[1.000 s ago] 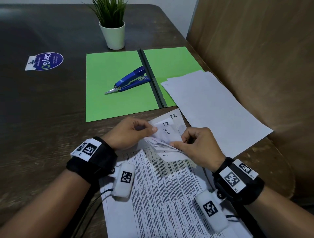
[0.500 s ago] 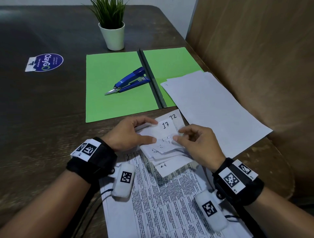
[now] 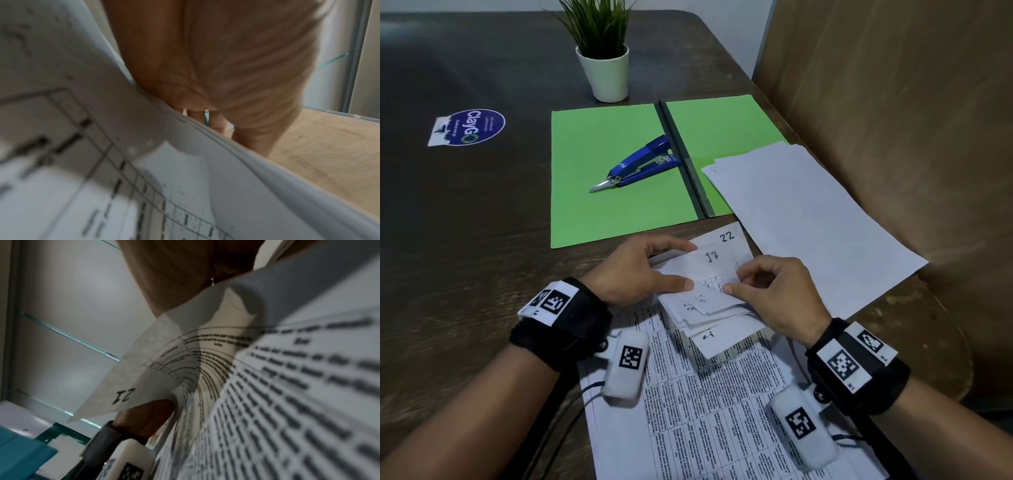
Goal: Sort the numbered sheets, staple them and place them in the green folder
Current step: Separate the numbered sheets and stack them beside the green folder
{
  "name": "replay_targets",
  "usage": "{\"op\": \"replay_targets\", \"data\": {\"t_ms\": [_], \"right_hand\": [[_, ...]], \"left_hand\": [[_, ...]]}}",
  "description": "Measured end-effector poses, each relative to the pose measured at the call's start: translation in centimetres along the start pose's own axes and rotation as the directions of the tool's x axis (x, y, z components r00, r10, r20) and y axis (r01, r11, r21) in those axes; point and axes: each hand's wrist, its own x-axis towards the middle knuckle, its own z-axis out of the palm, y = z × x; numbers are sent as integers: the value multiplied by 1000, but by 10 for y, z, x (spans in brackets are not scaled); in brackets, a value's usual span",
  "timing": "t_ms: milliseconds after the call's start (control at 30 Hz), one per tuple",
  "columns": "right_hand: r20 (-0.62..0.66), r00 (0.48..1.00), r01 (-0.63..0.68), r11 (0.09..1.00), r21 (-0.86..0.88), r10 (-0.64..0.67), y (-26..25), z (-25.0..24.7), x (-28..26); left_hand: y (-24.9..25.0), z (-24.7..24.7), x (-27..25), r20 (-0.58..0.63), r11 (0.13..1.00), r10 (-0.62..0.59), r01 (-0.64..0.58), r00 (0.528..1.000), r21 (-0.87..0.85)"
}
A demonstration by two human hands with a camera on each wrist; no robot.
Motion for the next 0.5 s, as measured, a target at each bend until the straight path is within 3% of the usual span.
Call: {"op": "replay_targets", "data": {"t_ms": [167, 333, 500], "right_hand": [[20, 997, 76, 996, -56, -75, -3, 1, -3], [27, 960, 277, 944, -176, -277, -5, -2, -6], [-85, 945, 305, 944, -127, -316, -3, -5, -2]], "left_hand": [[2, 1, -1, 7, 999, -20, 20, 1000, -31], [7, 1, -3, 8, 999, -30, 30, 1000, -16], [9, 0, -5, 8, 999, -34, 34, 999, 26]]}}
